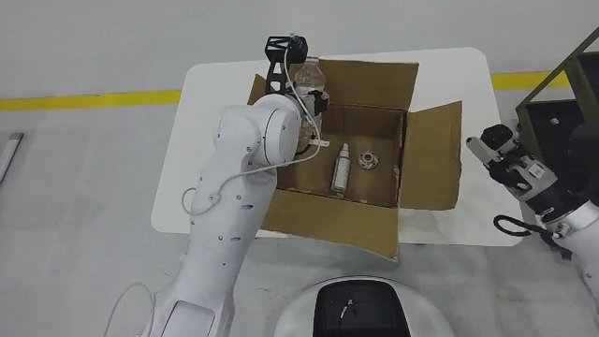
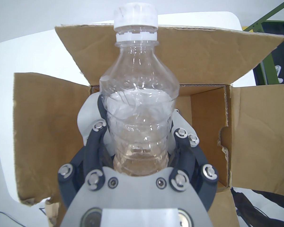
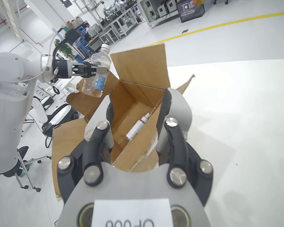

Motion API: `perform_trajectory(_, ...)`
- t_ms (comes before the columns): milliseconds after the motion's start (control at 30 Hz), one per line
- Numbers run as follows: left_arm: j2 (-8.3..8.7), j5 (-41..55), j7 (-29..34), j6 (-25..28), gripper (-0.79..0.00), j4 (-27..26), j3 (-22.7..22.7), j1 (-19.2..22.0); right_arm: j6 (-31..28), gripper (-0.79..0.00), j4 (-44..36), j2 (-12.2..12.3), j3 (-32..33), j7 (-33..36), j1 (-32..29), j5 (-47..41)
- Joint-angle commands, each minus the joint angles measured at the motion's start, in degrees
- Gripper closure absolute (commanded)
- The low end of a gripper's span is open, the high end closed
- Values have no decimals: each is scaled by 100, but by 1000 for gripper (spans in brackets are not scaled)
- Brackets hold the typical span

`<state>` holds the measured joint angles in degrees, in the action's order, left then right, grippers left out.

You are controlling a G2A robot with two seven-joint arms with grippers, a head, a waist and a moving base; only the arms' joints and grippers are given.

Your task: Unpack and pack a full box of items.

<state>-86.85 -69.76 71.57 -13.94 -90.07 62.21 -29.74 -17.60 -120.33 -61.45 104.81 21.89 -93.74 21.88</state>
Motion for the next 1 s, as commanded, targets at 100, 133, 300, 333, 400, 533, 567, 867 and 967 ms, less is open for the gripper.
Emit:
perform_trajectory(100,-2,74,26,89,0,-78,21,-21,194,-785,95,9,185,457,-233,-413)
perform_trajectory(133,-2,74,26,89,0,-78,21,-21,232,-785,124,5,153,520,-275,-546)
perform_trajectory(300,-2,74,26,89,0,-78,21,-21,331,-785,192,-22,-165,632,-365,-981)
perform_trajectory(333,-2,74,26,89,0,-78,21,-21,357,-785,205,-29,-242,619,-363,-1042)
perform_trajectory(400,-2,74,26,89,0,-78,21,-21,396,-736,233,-43,-401,596,-359,-1135)
perform_trajectory(533,-2,74,26,89,0,-78,21,-21,446,-323,245,-61,-614,574,-351,-1226)
perform_trajectory(567,-2,74,26,89,0,-78,21,-21,456,-302,264,-65,-658,567,-361,-1265)
perform_trajectory(867,-2,74,26,89,0,-78,21,-21,353,0,324,-68,-794,569,-372,-1048)
perform_trajectory(967,-2,74,26,89,0,-78,21,-21,321,0,346,-62,-727,592,-353,-1044)
